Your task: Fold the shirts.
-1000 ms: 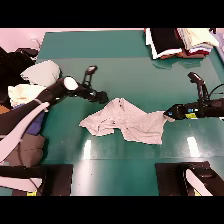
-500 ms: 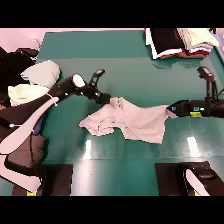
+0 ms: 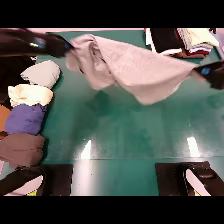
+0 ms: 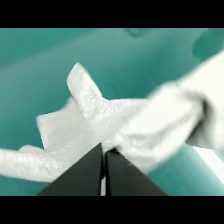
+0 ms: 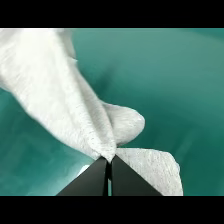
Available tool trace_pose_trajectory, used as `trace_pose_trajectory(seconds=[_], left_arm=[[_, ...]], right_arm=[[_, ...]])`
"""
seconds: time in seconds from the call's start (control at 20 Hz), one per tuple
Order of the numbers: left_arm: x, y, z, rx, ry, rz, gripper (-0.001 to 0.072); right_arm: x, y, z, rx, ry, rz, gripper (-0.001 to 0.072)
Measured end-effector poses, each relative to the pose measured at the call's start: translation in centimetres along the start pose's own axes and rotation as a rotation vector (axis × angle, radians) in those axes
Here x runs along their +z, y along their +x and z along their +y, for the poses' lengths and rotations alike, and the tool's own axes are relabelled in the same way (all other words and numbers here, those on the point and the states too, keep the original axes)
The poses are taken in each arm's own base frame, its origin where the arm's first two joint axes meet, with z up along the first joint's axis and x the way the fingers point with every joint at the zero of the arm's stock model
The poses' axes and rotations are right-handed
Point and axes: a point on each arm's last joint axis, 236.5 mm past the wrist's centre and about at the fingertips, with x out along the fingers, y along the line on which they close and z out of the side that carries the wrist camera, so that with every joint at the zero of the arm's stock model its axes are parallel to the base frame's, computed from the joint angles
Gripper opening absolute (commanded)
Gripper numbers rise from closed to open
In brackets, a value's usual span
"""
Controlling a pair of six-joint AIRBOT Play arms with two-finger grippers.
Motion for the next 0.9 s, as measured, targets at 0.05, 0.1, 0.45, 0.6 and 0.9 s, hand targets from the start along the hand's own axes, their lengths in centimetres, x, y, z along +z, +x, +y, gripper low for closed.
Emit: trace_pose_trajectory(seconds=[0.05, 0.1, 0.45, 0.6, 0.9], left_arm=[[1.5, -3.1, -0.9, 0.014, 0.04, -0.058, 0.0023], [2.6, -5.8, -1.9, 0.023, 0.072, -0.106, 0.0023], [3.4, -14.8, -5.8, 0.034, 0.168, -0.218, 0.0023], [-1.8, -9.8, -4.0, 0.008, 0.111, -0.013, 0.0023], [-19.1, 3.7, 1.7, -0.031, -0.089, 0.474, 0.0024]], right_arm=[[1.0, -1.2, 0.0, -0.023, -0.03, -0.013, 0.0012], [1.8, -2.2, 0.1, -0.041, -0.054, -0.025, 0.0012], [4.5, -6.7, -0.1, -0.138, -0.102, -0.054, 0.0011], [1.8, -2.8, -2.3, -0.126, -0.01, 0.111, 0.0012], [-10.6, 10.2, -7.9, -0.069, 0.225, 0.561, 0.0012]])
